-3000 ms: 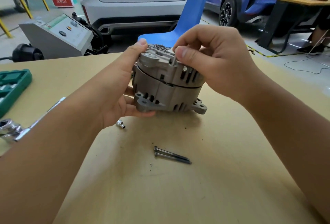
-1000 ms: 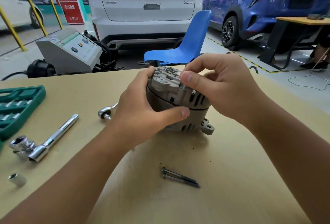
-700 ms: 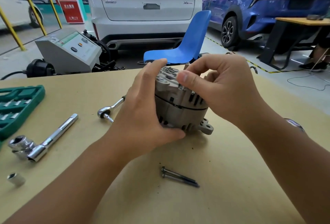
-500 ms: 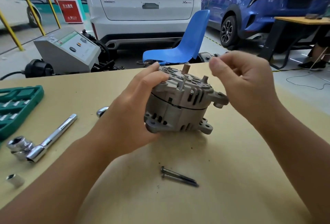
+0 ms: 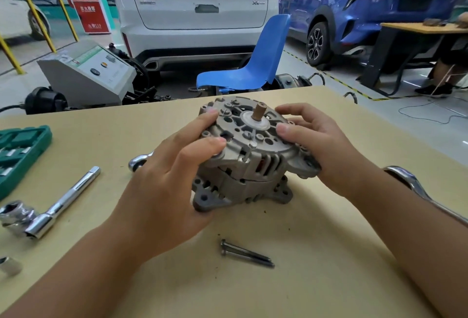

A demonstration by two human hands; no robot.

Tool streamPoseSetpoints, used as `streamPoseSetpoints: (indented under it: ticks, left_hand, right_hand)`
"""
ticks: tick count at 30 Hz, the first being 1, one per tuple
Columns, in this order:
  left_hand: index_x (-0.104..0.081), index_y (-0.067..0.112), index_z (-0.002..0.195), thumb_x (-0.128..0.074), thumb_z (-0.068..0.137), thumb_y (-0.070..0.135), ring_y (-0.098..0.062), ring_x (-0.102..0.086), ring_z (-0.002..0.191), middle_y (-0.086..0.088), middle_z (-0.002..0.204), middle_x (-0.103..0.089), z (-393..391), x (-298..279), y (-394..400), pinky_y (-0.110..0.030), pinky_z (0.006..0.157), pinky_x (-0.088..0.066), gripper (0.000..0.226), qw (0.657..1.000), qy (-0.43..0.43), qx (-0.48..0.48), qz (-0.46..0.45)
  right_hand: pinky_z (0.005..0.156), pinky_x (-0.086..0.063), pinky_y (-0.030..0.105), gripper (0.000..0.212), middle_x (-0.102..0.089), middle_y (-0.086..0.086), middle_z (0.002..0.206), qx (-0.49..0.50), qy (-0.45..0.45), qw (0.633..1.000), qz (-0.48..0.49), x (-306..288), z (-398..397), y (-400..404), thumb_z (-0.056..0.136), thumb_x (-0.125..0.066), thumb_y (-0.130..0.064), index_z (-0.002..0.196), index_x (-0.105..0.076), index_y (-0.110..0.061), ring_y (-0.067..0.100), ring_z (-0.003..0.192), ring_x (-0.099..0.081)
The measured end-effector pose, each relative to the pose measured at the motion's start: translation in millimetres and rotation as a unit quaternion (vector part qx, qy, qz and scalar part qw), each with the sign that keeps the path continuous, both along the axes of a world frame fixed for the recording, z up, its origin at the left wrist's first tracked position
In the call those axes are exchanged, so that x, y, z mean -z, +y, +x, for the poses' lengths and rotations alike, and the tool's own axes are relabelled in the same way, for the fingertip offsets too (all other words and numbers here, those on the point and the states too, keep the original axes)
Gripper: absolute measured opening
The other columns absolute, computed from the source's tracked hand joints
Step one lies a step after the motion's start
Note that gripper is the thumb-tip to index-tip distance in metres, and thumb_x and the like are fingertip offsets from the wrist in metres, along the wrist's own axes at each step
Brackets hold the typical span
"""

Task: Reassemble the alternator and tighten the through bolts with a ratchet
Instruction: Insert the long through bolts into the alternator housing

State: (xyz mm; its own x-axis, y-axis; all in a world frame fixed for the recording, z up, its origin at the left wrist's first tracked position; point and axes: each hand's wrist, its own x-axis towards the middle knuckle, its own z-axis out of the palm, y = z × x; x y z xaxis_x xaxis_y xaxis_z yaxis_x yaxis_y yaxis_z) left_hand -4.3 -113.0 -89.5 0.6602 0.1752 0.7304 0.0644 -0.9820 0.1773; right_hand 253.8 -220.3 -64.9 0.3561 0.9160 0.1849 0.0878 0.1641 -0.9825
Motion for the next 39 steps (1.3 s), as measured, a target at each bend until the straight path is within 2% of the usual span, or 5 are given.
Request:
streamPoseSetpoints:
  ticks: [13,18,22,27,39]
  left_hand:
    - [-0.036,0.058,0.144,-0.080,0.065,0.075,-0.028,-0.046,0.146,0.005,0.166,-0.032,-3.5,-4.5,-18.0,-0.057,0.089,-0.059,0.092,0.981,0.012,-0.029,-0.191]
    - [-0.036,0.066,0.139,-0.061,0.053,0.101,-0.019,-0.060,0.131,0.004,0.143,-0.058,14.9,-32.5,-28.7,-0.059,0.097,-0.054,0.095,0.863,-0.059,-0.064,-0.498]
    - [-0.059,0.032,0.135,-0.086,0.052,0.057,-0.024,-0.079,0.085,-0.003,0.110,-0.078,19.3,-47.8,-24.8,-0.039,0.061,-0.061,0.091,0.742,0.031,-0.070,-0.666]
    - [-0.078,0.033,0.102,-0.088,0.054,0.048,-0.030,-0.078,0.086,-0.008,0.107,-0.080,9.7,-42.4,-21.6,-0.047,0.071,-0.054,0.052,0.762,0.053,-0.028,-0.645]
    - [-0.070,0.017,0.124,-0.093,0.059,0.025,-0.040,-0.076,0.101,-0.017,0.112,-0.078,44.7,-28.5,6.8,-0.064,0.092,-0.058,0.070,0.801,-0.006,0.058,-0.596]
  right_hand:
    - [0.109,-0.044,0.021,0.125,-0.043,-0.025,0.154,-0.192,-0.168,0.964,-0.080,-4.2,25.9,-14.5,0.056,-0.094,-0.026,0.159,-0.025,-0.043,0.002,0.140,-0.046]
    - [0.103,-0.050,0.023,0.133,-0.044,-0.020,0.155,-0.204,-0.134,0.967,-0.076,-3.2,28.5,-13.8,0.051,-0.094,-0.018,0.159,-0.022,-0.044,0.005,0.137,-0.051]
    - [0.107,-0.051,0.035,0.132,-0.046,-0.021,0.152,-0.234,-0.136,0.961,-0.062,-4.7,25.0,-14.1,0.051,-0.094,-0.012,0.158,-0.022,-0.046,0.012,0.138,-0.051]
    - [0.104,-0.052,0.029,0.128,-0.046,-0.023,0.150,-0.259,-0.182,0.948,-0.044,-9.9,21.3,-14.7,0.059,-0.090,0.004,0.157,-0.023,-0.043,0.008,0.138,-0.050]
    - [0.109,-0.047,0.029,0.141,-0.037,-0.027,0.157,-0.183,-0.248,0.951,-0.010,-5.0,49.3,-16.0,0.053,-0.103,-0.017,0.156,-0.015,-0.057,0.005,0.142,-0.044]
